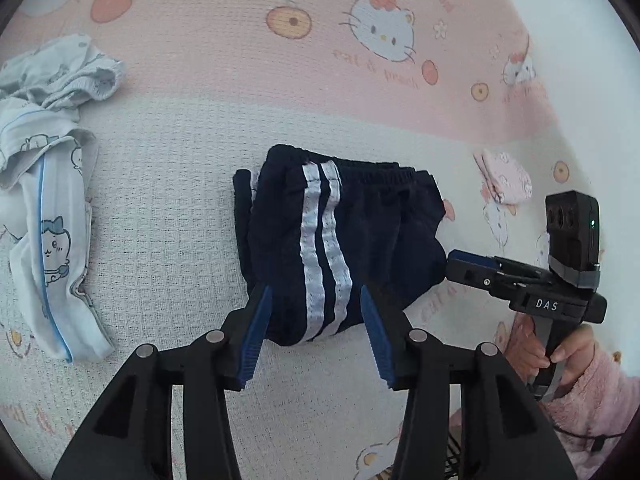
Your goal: Fold clothes
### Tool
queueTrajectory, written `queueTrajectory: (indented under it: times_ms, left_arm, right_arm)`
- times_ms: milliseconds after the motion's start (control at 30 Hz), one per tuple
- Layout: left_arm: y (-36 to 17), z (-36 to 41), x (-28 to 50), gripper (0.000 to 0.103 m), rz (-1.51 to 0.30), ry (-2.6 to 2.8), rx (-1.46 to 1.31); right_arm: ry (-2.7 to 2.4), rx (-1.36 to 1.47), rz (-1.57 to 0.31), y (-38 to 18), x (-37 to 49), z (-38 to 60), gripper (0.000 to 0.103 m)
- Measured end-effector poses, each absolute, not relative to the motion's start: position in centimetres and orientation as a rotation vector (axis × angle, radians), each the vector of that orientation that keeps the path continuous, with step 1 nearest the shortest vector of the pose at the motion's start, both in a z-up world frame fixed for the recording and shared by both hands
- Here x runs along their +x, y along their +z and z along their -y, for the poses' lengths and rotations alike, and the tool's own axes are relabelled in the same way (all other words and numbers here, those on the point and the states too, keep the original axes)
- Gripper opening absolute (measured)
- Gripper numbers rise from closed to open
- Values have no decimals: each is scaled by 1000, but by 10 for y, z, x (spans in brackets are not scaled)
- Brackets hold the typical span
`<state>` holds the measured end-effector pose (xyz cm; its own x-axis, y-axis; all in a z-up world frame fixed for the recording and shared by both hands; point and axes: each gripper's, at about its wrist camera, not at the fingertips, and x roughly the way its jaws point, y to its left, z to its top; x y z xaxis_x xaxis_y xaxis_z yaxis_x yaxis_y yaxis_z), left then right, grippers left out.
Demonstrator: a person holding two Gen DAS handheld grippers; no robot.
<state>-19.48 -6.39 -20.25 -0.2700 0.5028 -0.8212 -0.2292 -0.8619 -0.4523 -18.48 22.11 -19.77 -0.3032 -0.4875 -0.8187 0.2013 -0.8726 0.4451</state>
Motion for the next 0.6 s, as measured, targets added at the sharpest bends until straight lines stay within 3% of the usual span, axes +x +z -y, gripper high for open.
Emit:
queueTrajectory:
  times_ms: [100, 167, 233, 267, 300, 367, 600]
  left_arm:
    - [-203, 62, -190, 46, 330, 2169, -1547]
    - [-203, 60, -187, 23, 325, 2172, -1556]
    - [-203, 59, -184, 10, 320, 2175, -1566]
    - [-203, 58, -182, 9, 317, 2177, -1571]
    - [-203, 58, -181, 7, 315, 2179, -1575]
    - [-203, 56, -178, 6, 310, 2182, -1585]
    - [-216, 57, -178, 13, 280, 2153, -1704]
  right_arm:
    - [-2197, 1519, 322, -204, -189, -211, 55]
    - [-2190, 1531, 264, -209, -193, -202, 56]
    - [-2185, 1529, 189, -210, -193, -194, 49]
    - [-2181, 1517, 172, -207, -190, -192, 31]
    - [-2179, 1502, 167, -204, -188, -192, 21]
    - [-2199, 1496, 148, -201, -182, -197, 14]
    - [-2170, 1602, 240, -212, -180, -211, 13]
